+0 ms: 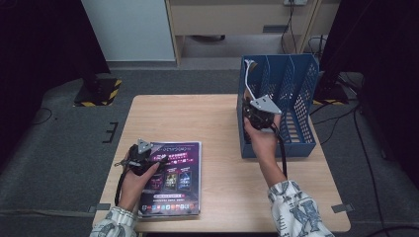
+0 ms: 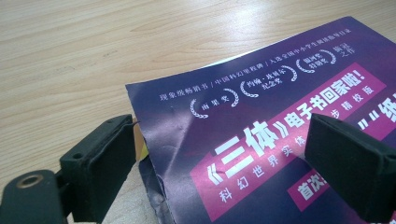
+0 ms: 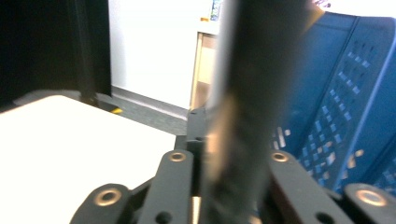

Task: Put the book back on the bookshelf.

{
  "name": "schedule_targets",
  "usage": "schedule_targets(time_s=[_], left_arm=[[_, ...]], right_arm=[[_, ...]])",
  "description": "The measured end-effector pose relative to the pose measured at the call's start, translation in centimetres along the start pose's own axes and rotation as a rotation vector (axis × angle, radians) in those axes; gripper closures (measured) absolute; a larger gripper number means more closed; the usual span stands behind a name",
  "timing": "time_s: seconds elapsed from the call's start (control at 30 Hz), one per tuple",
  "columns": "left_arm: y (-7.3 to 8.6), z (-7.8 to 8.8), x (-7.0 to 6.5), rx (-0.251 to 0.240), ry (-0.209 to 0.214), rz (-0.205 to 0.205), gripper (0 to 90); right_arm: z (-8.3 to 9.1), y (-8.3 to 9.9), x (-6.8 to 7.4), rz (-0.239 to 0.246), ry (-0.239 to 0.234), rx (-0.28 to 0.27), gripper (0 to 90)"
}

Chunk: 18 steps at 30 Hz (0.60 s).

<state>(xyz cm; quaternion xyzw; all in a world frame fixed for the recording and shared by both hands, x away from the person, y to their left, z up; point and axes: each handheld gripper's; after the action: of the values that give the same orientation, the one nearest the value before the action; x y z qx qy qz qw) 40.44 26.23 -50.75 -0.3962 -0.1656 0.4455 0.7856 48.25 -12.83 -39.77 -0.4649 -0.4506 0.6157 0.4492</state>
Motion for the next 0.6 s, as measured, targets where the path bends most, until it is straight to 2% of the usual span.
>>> schedule_targets(time_s=[0.03,0.1,0.27,0.33,0.6], left_arm=[[0.00,0.00,0.01,0.000,0.000,0.000,8.5],[0.00,0.01,0.00,-0.001,0.000,0.001,8.5],[-0.01,0.03,0.01,-0.002,0.000,0.001,8.5],[0.00,0.01,0.01,-0.002,0.000,0.001,8.5],[-0.01,0.03,-0.03,-0.002,0.001,0.000,8.5]], right_arm=[[-0.01,-0.12,0.02,0.021,0.006,0.003,84.5],[-0.12,-0.23,-0.20,0.020,0.008,0.007,85.7],[-0.38,-0.53,-0.46,0.101,0.056,0.005,86.3],[-0.52,-0.52,-0.60,0.112,0.063,0.007,86.5],[-0.48,0.06,-0.49,0.059,0.036,0.005,83.0]])
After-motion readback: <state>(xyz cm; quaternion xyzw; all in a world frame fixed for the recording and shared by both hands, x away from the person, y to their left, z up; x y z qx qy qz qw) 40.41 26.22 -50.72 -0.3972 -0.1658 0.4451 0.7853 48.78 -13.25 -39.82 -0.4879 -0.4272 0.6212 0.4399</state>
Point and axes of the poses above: each handheld gripper's, and its own axes: z roughly backward along the jaws, y roughly out of its underside, x roughly to its left, and after that the axes turned 12 degrees about y, right-handed
